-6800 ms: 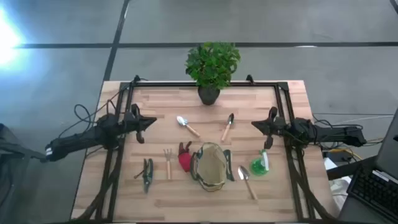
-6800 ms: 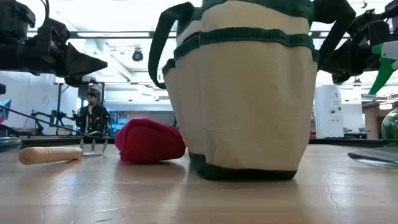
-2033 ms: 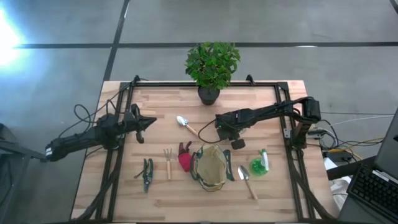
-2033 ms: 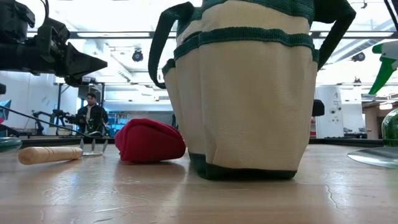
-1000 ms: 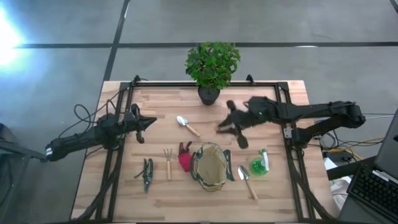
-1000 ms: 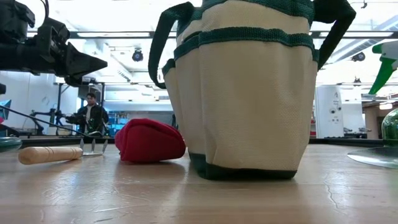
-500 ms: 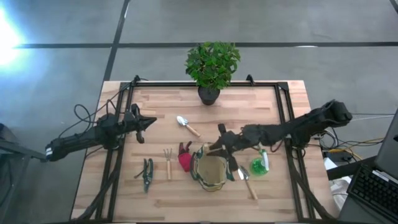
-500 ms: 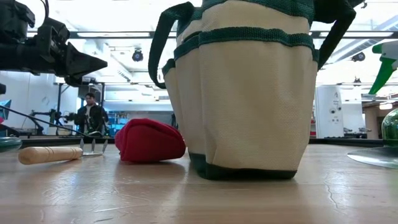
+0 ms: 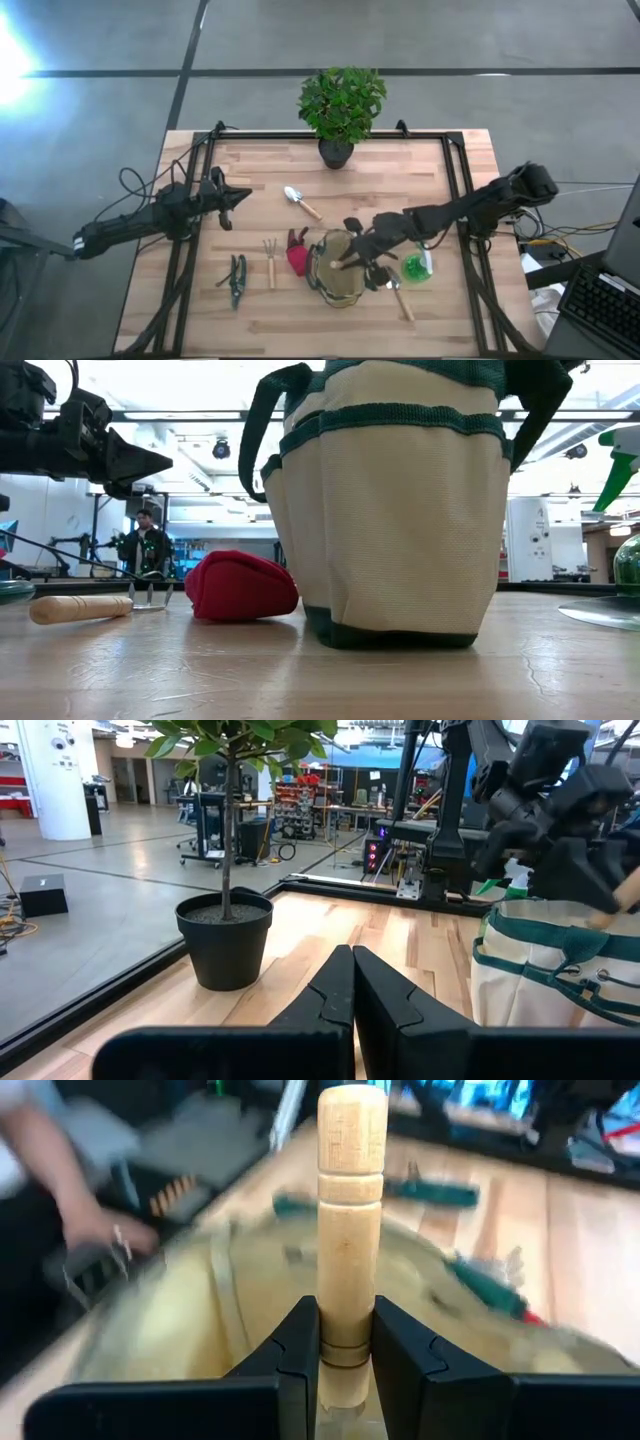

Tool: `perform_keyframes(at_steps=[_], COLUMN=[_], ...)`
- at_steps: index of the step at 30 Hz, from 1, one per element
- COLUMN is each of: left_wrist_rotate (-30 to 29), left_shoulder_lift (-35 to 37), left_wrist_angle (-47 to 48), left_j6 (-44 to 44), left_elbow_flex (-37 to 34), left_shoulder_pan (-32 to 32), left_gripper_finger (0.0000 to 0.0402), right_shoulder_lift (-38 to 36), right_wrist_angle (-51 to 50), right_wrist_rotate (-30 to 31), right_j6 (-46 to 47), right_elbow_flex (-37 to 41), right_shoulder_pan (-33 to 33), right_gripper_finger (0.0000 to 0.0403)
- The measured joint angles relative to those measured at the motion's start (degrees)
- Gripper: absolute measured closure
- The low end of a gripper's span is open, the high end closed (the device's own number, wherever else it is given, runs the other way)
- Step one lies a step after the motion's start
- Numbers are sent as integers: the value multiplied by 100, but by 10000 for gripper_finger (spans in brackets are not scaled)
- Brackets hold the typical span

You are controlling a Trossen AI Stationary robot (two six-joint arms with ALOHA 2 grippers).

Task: Pick & Place Garden tools in Gardening bag
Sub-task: Put the top right brown trowel into the gardening bag

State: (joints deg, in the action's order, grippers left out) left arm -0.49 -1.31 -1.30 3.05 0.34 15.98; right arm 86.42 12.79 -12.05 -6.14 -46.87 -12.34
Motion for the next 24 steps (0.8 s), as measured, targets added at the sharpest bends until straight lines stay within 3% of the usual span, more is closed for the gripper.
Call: perform_keyframes(at_steps=[7, 12, 18, 24], left_wrist_rotate=[0, 0, 0, 0], left_shoulder_lift=[-25, -56, -78, -80], left_wrist_angle=[0, 0, 0, 0], left_j6=[-2, -2, -2, -2], left_elbow_flex=[0, 0, 0, 0], left_shoulder_pan=[-1, 1, 1, 1], left_gripper_finger=[399, 399, 399, 399], right_shoulder_lift=[101, 563, 1184, 1255], right_wrist_angle=[-2119, -3381, -4132, -4132], right_wrist_rotate=[-1, -4, -70, -247], right_j6=[-1070, -1685, -1978, -1899], right_elbow_flex=[-1160, -2177, -3070, -3135], right_shoulder_pan=[71, 121, 124, 123], right_gripper_finger=[350, 350, 350, 350])
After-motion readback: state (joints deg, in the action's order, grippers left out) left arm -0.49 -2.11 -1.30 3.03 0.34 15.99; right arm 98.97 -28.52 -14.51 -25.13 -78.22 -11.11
